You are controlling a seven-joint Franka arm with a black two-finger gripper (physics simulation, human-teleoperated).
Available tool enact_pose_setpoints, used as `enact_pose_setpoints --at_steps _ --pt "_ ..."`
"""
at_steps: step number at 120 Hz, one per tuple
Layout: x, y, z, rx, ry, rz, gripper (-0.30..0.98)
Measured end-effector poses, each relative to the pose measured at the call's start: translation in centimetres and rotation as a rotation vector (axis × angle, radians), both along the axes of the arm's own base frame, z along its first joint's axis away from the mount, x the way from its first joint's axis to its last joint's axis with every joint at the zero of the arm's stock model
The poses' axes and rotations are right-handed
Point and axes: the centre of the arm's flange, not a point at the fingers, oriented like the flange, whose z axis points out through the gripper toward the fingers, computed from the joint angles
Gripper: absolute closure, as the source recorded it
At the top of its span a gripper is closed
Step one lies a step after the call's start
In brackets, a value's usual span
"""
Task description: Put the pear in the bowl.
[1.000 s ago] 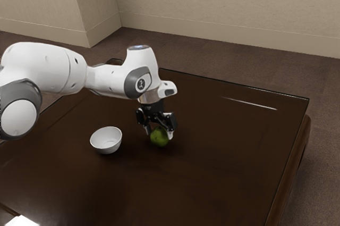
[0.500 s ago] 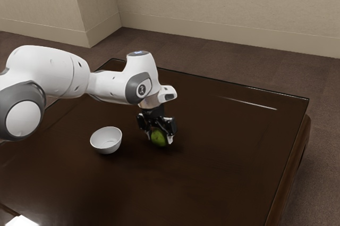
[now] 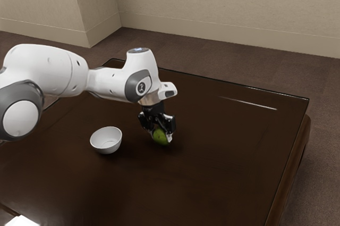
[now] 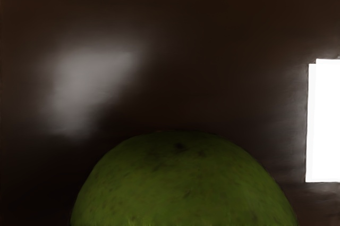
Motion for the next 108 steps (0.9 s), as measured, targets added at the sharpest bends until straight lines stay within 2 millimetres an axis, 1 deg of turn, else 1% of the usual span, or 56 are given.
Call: enact_pose_setpoints --at_steps 6,12,22,25,30,38,50,54,58,81,92,108 --pt "-0.1 0.2 0.9 0.003 -0.01 0.004 0.47" --pt "-0.6 1.0 2.5 0.011 -0.026 0.018 0.49" --pt "-2.5 3.9 5.5 0.03 -0.044 0.063 0.51" --pt "-3.3 4.9 6.1 0.034 -0.043 0.078 0.51" --pt "-4.6 7.0 6.8 0.042 -0.041 0.114 0.52" --pt "-5.9 10.5 7.4 0.055 -0.036 0.17 0.52" --pt "-6.7 15.2 7.3 0.07 -0.029 0.245 0.52" --pt "-6.9 16.6 7.1 0.073 -0.024 0.267 0.51" --pt "-7.1 17.5 6.9 0.075 -0.019 0.283 0.51" --pt "-7.6 19.3 6.0 0.079 -0.001 0.315 0.47" --pt "-7.8 19.1 5.7 0.077 0.006 0.314 0.45" --pt "-9.1 18.6 5.1 0.071 0.027 0.313 0.43"
